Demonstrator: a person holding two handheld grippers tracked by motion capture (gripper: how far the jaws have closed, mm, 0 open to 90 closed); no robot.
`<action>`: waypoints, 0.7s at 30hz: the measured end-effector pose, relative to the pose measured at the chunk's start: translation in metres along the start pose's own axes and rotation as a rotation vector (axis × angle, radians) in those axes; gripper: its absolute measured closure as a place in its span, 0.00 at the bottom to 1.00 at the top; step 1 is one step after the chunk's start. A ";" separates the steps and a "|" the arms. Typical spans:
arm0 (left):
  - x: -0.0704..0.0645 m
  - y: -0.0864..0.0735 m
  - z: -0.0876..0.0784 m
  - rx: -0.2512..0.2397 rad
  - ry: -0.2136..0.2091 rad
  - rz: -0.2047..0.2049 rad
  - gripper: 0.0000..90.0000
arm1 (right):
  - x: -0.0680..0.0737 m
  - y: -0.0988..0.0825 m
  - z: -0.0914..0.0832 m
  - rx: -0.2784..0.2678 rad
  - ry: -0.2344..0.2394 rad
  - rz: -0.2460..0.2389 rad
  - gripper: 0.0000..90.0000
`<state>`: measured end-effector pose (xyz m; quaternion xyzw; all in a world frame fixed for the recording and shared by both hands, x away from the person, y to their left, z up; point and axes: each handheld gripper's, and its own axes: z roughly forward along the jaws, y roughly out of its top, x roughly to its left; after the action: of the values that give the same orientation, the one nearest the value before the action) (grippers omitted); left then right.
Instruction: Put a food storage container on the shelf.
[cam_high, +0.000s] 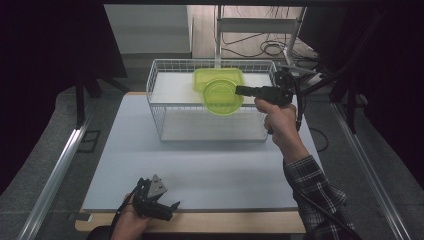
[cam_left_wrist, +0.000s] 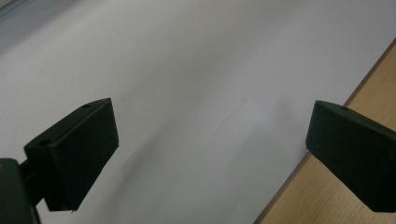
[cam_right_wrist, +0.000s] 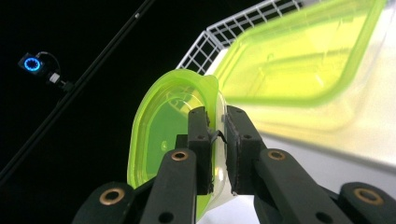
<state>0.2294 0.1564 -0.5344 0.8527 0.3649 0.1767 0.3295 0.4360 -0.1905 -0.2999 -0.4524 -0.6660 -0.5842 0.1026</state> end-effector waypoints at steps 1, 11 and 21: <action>0.000 0.000 0.000 -0.004 0.001 -0.006 0.03 | 0.001 0.002 0.001 -0.004 -0.003 -0.001 0.90; 0.001 0.000 0.000 -0.008 0.002 -0.006 0.03 | 0.010 0.029 0.008 -0.062 -0.045 -0.011 0.90; 0.001 -0.001 0.000 -0.006 -0.004 -0.006 0.03 | 0.006 0.049 0.023 -0.100 -0.114 -0.007 0.90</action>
<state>0.2297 0.1572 -0.5349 0.8509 0.3662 0.1751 0.3333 0.4770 -0.1721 -0.2690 -0.4874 -0.6421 -0.5904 0.0397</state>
